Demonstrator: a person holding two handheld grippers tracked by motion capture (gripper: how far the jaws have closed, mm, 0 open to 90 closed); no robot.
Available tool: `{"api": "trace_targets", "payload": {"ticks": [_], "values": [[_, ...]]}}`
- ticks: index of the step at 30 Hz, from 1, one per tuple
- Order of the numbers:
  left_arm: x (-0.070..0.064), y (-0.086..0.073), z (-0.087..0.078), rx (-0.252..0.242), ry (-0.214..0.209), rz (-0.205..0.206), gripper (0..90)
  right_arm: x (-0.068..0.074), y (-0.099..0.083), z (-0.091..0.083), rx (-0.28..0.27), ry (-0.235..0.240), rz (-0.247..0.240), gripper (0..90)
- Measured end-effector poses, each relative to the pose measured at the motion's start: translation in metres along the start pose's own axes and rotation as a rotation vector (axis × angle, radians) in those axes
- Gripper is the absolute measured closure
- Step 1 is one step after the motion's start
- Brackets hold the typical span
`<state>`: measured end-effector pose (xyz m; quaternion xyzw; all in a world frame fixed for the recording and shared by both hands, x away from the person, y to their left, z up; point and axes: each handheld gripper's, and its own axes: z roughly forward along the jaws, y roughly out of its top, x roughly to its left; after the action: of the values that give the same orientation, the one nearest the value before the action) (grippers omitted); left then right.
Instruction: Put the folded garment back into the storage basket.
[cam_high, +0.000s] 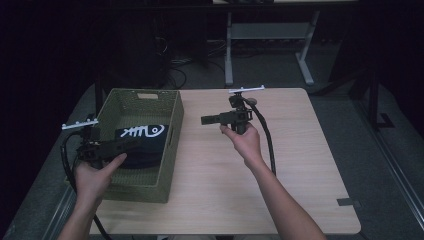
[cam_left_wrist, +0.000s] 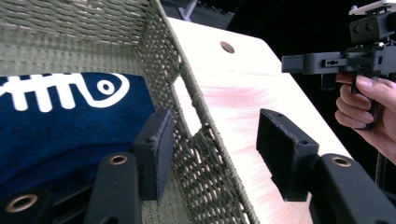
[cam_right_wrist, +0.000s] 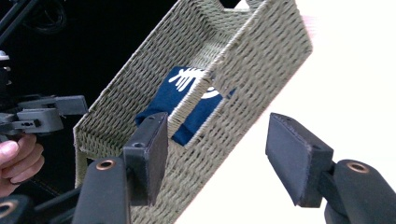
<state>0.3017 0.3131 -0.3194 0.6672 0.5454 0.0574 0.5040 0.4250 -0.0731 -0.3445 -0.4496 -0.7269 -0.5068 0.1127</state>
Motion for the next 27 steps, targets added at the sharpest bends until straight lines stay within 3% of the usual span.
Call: {"api": "trace_targets", "payload": {"ticks": [9,27], "values": [[-0.014,-0.003,0.016,0.014,-0.036,0.02,40.7,-0.021,-0.012,-0.027,-0.034,-0.022,0.038,36.2],[-0.04,-0.01,0.044,0.042,-0.106,0.052,37.8,-0.051,-0.038,-0.069,-0.079,-0.076,0.105,34.0]]}}
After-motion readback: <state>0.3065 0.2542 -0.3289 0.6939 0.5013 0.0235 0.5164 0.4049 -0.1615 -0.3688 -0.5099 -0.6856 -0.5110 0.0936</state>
